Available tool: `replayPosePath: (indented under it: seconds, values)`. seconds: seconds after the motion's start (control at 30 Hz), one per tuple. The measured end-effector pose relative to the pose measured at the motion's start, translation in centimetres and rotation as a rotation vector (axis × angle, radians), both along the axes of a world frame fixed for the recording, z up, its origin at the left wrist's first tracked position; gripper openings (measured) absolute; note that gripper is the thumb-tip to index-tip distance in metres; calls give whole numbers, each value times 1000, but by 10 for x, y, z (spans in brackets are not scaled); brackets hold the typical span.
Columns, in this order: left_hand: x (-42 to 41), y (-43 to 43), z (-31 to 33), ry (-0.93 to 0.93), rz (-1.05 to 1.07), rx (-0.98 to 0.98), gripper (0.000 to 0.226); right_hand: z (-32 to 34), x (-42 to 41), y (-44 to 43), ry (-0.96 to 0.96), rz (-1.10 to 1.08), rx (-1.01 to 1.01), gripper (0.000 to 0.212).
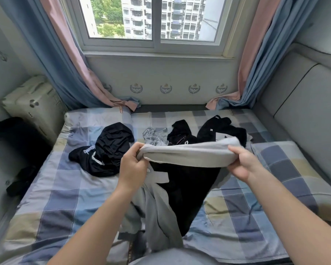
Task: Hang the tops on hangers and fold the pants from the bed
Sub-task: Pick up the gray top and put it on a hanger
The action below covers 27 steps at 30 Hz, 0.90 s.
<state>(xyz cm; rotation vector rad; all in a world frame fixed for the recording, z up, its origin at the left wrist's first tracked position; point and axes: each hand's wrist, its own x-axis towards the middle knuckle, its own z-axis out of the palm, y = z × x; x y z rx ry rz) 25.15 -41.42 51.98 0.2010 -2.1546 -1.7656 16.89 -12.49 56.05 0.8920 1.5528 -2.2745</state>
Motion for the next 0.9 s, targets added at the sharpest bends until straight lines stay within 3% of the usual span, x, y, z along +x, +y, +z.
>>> replayPosePath:
  seconds: [0.07,0.13,0.2,0.27,0.37,0.43,0.5,0.57,0.67,0.77,0.9]
  values:
    - [1,2,14,52,-35,22,34,-29,7,4,-133,109,120,21]
    - [3,3,26,77,-86,34,38,-49,15,2,-152,191,345,50]
    - [6,4,32,76,-157,3,39,-51,26,-8,52,295,521,86]
    - [8,7,33,54,-251,-55,36,-43,37,-27,334,592,531,100]
    - [10,13,34,25,-332,-57,27,-31,52,-61,543,1088,571,89]
    - [10,13,34,43,-340,-73,21,-31,56,-81,577,1210,540,62]
    - [10,8,30,43,-340,-53,20,-33,54,-94,619,1122,541,38]
    - [10,0,23,-10,-341,12,18,-30,50,-99,648,999,582,28]
    - [12,-13,5,-144,-363,15,27,-23,46,-98,686,924,589,25]
    - [19,-21,-17,-322,-411,166,38,-16,46,-89,690,828,474,22]
    - [20,-15,-41,-594,-294,179,41,-7,46,-72,703,743,346,26]
